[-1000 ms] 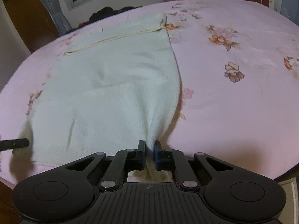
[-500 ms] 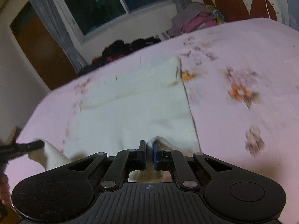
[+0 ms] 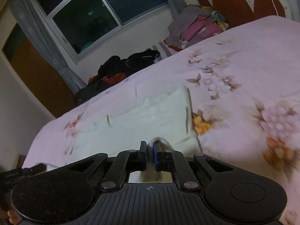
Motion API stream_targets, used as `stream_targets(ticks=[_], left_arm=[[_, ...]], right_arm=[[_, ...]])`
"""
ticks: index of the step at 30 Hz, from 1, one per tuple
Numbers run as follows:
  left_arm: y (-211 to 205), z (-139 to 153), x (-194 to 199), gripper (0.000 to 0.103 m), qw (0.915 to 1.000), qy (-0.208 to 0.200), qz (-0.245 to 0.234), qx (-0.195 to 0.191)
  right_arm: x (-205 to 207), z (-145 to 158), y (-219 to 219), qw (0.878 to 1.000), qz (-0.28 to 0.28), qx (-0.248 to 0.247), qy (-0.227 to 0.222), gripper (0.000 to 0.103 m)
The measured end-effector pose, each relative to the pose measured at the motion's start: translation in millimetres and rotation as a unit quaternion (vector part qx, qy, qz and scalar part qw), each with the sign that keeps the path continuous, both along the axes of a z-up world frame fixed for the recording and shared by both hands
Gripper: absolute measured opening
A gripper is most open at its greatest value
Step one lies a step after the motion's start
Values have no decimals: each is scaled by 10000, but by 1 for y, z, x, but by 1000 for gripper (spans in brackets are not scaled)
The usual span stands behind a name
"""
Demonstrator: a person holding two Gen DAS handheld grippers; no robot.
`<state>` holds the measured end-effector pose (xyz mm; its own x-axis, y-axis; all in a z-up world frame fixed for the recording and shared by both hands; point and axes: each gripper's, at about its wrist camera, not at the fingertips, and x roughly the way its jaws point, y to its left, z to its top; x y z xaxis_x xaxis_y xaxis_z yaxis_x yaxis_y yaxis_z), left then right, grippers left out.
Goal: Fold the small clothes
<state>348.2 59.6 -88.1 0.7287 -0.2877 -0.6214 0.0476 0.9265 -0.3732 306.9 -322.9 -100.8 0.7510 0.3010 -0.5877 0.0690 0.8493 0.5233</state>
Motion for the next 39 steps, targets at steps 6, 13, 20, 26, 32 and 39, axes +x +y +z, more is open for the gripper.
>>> stream_targets(ticks=[6,13,20,26,32,39], left_arm=[[2,-8,50,6,9996,9,283,-37],[-1,-27,103,6,9981,289,550,53],[-6,-48,135,9,9951,531,764,346],[0,-47,147,43,9938,475,880,493],[5,-41,148,58,9950,271,706,659],[-13,-64,156,52,9942,497,143,945]], right_arm=[[53,-11,-8,9997,-196,138,15,6],[109,-28,-14,9990,-363,107,219,6],[148,-50,-13,9976,-478,7,493,6],[164,-56,-18,9967,-546,-235,557,20],[164,-47,-23,9977,-432,-472,241,81],[174,-64,-4,9941,134,-1002,384,62]])
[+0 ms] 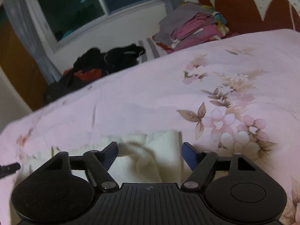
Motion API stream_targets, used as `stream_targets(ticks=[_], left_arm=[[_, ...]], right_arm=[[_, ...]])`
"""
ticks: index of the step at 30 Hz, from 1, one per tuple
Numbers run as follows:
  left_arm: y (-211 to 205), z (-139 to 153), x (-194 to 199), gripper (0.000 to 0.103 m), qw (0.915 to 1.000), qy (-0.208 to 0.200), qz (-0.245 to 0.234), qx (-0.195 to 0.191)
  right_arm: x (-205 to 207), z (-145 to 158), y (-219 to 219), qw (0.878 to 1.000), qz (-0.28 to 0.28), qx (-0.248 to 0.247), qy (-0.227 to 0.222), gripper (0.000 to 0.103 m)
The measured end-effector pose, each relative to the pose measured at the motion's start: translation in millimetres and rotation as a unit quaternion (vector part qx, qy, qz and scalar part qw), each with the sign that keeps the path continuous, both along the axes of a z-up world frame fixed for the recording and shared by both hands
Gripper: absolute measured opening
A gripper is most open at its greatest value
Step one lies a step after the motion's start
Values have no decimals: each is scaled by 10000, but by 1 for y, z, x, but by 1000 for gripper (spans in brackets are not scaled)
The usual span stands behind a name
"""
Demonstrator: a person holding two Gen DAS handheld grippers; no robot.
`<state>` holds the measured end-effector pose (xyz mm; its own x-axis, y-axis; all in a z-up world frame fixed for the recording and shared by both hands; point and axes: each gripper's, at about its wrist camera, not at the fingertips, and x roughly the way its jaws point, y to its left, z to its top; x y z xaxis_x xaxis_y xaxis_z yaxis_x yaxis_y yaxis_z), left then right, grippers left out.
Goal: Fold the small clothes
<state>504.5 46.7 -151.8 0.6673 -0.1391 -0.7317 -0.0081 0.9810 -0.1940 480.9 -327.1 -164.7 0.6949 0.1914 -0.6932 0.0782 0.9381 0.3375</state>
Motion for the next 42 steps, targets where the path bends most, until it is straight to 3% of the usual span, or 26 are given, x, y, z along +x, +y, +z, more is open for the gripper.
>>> stream_targets(ticks=[1,5,7,9,12,14,17,19,21,26,34,42], left_arm=[[-2,-4,2,46,10000,57,-25,21],[-4,-14,9,20,9998,154,22,83],[-6,-14,8,4,9999,102,-28,129],[-11,-11,5,4,9996,-28,-57,260],[-9,-6,-2,3,9992,-288,79,268],[-4,-1,-4,3,9987,-435,225,167],[-8,-2,-1,3,9986,-428,205,247],[-8,-10,3,3,9988,-299,249,297],[-5,-16,5,4,9990,-214,312,248],[-2,-12,6,3,9982,-336,448,221],[-9,-14,7,4,9986,-209,271,403],[-8,-13,7,24,9973,-68,276,676]], right_arm=[[2,-4,5,9999,74,-120,39,56],[8,-11,14,9987,252,-440,50,52],[11,-13,16,9981,352,-506,57,35],[12,-15,19,9969,460,-642,54,32],[10,-13,15,9967,493,-646,-35,15],[4,-5,9,9973,394,-556,-268,13],[4,-2,11,9960,382,-742,-308,13],[8,-6,4,9960,-9,-866,-215,13],[7,-5,-10,9979,-296,-554,-174,13],[-1,4,-3,9968,141,-666,-425,13],[17,-19,18,9965,455,-703,-63,13],[15,-20,21,9923,287,-1200,-57,13]])
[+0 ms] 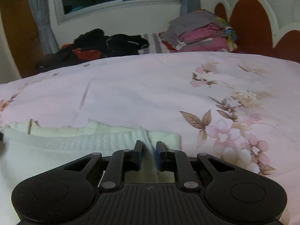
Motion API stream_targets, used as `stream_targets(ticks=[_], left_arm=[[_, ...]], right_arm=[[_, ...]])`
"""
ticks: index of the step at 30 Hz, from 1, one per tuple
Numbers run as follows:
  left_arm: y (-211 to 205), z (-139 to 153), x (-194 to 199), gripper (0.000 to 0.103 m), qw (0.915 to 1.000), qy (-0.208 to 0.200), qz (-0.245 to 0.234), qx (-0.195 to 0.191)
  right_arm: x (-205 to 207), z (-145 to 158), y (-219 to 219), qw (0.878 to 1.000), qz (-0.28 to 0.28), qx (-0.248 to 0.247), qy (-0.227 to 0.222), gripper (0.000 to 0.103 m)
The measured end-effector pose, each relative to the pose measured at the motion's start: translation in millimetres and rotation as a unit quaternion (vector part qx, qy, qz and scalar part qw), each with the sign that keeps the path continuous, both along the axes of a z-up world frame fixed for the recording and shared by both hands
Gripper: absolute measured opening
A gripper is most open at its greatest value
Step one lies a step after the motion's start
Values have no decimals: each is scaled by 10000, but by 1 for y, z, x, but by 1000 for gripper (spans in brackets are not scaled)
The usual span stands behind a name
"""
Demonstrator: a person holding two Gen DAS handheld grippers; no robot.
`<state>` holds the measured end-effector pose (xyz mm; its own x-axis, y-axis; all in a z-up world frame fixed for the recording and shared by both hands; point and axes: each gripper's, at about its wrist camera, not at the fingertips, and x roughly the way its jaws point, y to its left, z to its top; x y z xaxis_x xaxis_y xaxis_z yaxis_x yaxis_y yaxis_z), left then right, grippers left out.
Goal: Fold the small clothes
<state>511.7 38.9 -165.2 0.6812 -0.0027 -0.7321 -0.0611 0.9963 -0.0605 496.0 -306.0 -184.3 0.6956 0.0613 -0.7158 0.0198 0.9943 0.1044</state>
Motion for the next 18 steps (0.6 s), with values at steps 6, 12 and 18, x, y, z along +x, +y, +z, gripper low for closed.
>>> stream_targets(ticks=[6,12,18], left_arm=[[1,21,-26,29,9997,-220,-105,79],[-37,33,-70,33,9953,-434,-862,1],[-70,11,-90,34,9906,-216,-1346,72]], right_arm=[[-22,23,8,9991,165,243,-291,13],[-58,34,61,9933,984,522,-323,13],[-85,23,111,9863,1561,477,-243,13]])
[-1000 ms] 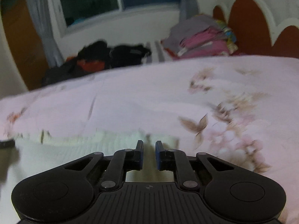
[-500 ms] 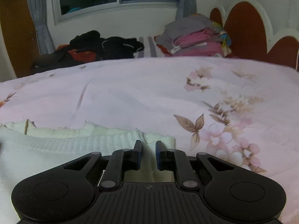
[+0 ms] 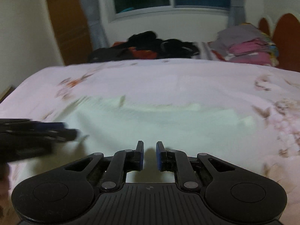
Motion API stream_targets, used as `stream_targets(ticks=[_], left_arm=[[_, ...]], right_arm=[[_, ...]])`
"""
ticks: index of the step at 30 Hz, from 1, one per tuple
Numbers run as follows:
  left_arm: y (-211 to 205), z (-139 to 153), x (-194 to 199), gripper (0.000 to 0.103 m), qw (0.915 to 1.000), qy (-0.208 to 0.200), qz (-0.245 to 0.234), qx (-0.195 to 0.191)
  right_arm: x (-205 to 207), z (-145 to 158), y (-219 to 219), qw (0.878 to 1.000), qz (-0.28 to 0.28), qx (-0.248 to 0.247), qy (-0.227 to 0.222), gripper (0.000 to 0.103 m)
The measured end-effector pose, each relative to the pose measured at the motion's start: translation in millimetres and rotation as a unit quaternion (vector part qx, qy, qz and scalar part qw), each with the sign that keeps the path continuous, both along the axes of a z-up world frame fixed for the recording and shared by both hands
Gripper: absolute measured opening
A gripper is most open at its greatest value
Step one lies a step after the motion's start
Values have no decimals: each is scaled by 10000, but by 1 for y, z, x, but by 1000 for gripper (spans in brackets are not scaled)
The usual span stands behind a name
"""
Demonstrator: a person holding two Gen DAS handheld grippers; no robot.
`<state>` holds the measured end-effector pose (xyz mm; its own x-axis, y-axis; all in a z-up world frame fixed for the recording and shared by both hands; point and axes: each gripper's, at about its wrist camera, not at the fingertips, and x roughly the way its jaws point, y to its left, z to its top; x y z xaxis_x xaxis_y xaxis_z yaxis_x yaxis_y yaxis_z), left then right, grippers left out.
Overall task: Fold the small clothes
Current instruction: 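Open both tools and withdraw above the folded sweater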
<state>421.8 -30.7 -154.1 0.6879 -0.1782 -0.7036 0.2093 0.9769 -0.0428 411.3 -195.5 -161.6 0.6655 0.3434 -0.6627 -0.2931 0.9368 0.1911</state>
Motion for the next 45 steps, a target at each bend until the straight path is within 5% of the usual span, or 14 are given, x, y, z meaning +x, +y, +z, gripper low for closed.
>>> stream_targets(ticks=[14,17,25,31,45], left_arm=[[25,-9,-12,37,9987,238,415,171],[26,-6,-15,36,9985,299,416,195],[16,6,-21,41,9982,406,443,-27],[12,1,-22,44,9976,481,496,49],[25,-7,-32,44,9976,612,291,143]], right_arm=[[3,-16,-42,9946,-961,-347,159,13],[-1,-21,-43,9942,-923,-513,182,13],[-15,0,-22,9976,-668,119,147,14],[-16,-1,4,9990,-409,135,150,14],[-53,-17,-25,9941,-952,-213,472,14]])
